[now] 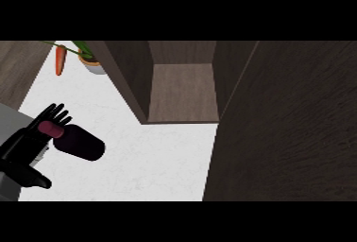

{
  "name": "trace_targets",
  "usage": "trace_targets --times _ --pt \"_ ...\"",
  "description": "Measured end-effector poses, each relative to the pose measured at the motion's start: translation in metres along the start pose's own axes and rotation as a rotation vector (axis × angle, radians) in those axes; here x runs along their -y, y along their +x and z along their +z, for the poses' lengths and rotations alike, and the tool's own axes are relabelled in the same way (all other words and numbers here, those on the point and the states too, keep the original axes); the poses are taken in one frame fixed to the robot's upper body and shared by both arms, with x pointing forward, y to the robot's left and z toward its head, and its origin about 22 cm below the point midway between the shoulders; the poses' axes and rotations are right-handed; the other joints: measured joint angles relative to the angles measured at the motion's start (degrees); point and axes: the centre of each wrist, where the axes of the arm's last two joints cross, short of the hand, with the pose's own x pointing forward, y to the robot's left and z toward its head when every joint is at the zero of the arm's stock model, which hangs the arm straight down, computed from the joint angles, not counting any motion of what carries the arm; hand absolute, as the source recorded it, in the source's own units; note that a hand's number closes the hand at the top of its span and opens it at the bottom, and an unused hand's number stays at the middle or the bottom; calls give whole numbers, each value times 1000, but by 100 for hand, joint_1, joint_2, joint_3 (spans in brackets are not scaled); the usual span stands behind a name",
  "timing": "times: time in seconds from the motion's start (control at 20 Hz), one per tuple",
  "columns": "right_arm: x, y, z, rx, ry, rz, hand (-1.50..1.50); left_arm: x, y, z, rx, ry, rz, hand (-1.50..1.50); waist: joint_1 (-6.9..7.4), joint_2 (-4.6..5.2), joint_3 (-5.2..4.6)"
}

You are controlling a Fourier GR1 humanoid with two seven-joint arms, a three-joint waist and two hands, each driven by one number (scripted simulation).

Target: Pick up the wine, place it into the cabinet and close the cabinet

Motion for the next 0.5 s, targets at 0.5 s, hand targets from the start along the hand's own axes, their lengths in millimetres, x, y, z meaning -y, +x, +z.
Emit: trace_targets --times 0.5 --pt "-1 4 -2 17 6 1 -150 2 -41 -1 -82 58 -4 -150 -39 14 -19"
